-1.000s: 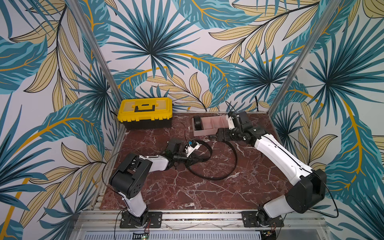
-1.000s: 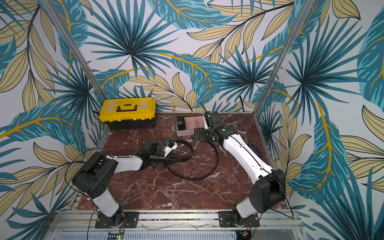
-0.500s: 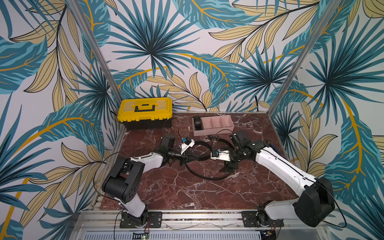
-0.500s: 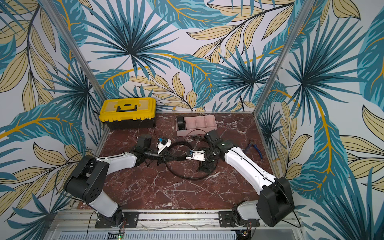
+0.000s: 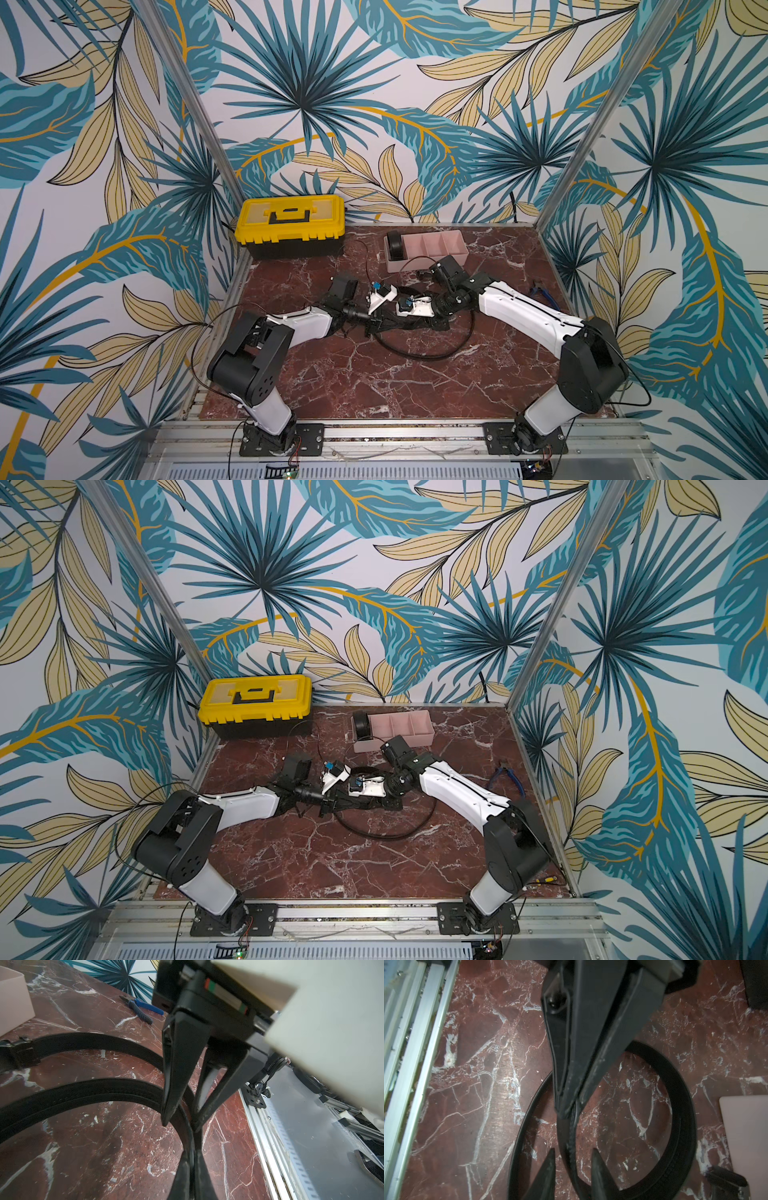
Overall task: Place the belts into the storage roll
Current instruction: Roll the belt at the center of the board.
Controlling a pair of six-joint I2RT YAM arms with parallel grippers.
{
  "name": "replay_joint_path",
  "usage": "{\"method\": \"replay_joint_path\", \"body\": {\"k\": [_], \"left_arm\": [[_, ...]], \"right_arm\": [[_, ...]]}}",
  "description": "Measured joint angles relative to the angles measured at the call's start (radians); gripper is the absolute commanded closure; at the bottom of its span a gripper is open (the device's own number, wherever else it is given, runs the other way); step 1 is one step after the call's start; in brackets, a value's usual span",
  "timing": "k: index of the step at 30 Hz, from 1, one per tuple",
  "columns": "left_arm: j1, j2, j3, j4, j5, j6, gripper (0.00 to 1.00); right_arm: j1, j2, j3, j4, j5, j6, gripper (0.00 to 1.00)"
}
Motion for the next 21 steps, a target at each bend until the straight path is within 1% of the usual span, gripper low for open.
{"method": "replay_joint_path", "body": {"k": [2,5,6,9,10,13,14,15,18,21], "left_arm": [[0.0,0.0,0.0,0.0,-0.015,0.0,1.0],[0.002,-0.001,-0.003,-0.007,-0.031,-0.001,1.0],[0.0,-0.001,-0.003,-0.009,-0.037,-0.002,0.96],[0.0,-0.005,-0.003,-0.009,-0.075,-0.023,0.61],[0.0,-0.011,-0.004,-0.009,-0.094,-0.03,0.56],[0.001,-0.063,-0.011,-0.02,-0.179,-0.058,0.45],[0.002,-0.089,-0.012,-0.02,-0.21,-0.064,0.08],[0.004,-0.117,-0.012,-0.019,-0.242,-0.074,0.01],[0.014,-0.175,-0.012,-0.011,-0.336,-0.114,0.01],[0.031,-0.188,-0.012,-0.008,-0.445,-0.2,0.0]], "right_arm": [[0.0,0.006,-0.001,0.004,-0.004,0.016,1.0],[0.002,0.009,-0.01,0.01,-0.013,0.038,1.0],[0.002,0.009,-0.013,0.011,-0.014,0.05,1.0],[0.002,0.009,-0.019,0.013,-0.013,0.119,1.0],[0.002,0.009,-0.021,0.015,-0.01,0.148,1.0],[0.002,0.009,-0.024,0.029,-0.003,0.28,1.0],[0.004,0.009,-0.025,0.038,0.002,0.333,1.0],[0.005,0.01,-0.025,0.047,0.01,0.39,1.0],[0.011,0.03,-0.002,0.062,0.054,0.582,1.0],[0.015,0.097,0.06,0.06,0.104,0.777,1.0]]}}
